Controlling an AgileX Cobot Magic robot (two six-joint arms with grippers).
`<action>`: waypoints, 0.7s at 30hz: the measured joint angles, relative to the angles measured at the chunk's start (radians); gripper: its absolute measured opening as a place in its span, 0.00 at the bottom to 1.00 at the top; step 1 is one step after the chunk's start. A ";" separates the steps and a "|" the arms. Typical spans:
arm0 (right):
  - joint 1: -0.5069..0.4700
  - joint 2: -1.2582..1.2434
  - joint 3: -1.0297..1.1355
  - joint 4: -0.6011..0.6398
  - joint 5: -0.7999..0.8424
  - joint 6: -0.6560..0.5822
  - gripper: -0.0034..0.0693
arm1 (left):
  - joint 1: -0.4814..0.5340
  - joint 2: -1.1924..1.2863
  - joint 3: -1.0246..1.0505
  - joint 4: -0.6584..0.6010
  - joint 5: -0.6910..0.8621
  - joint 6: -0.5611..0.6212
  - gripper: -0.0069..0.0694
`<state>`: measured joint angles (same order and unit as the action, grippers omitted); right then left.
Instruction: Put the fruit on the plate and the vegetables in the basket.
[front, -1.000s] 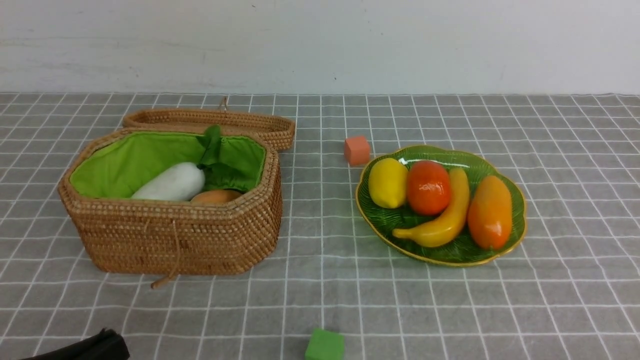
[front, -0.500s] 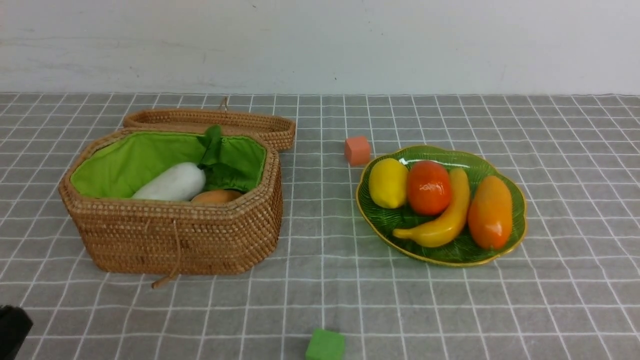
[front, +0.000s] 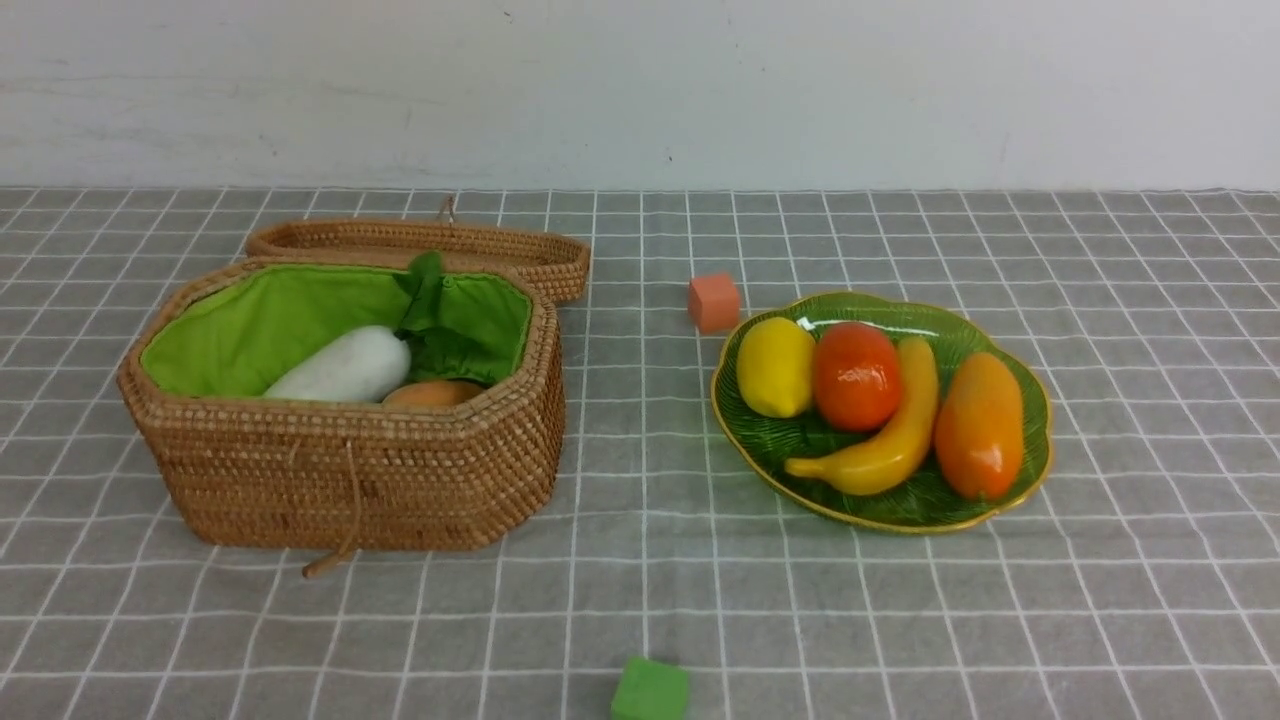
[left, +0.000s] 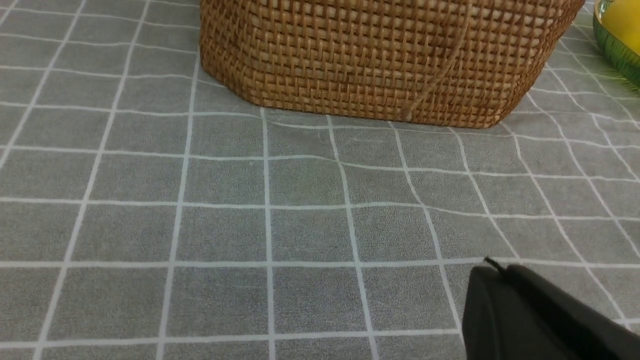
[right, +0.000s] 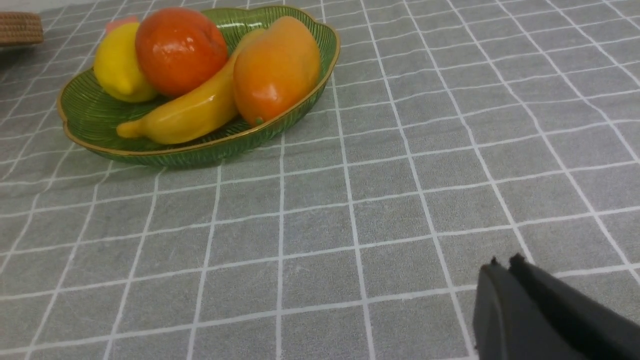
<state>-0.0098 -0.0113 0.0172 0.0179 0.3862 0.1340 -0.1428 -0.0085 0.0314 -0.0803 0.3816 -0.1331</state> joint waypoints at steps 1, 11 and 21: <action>0.000 0.000 0.000 0.000 0.000 0.000 0.06 | 0.000 0.000 0.000 0.000 0.000 0.000 0.07; 0.000 0.000 0.000 0.000 0.000 0.000 0.07 | 0.000 0.000 0.000 0.001 -0.001 -0.002 0.07; 0.000 0.000 0.000 0.000 0.000 0.000 0.08 | 0.000 0.000 0.000 0.001 -0.001 -0.002 0.07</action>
<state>-0.0098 -0.0113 0.0172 0.0179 0.3862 0.1340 -0.1428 -0.0085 0.0314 -0.0792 0.3807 -0.1352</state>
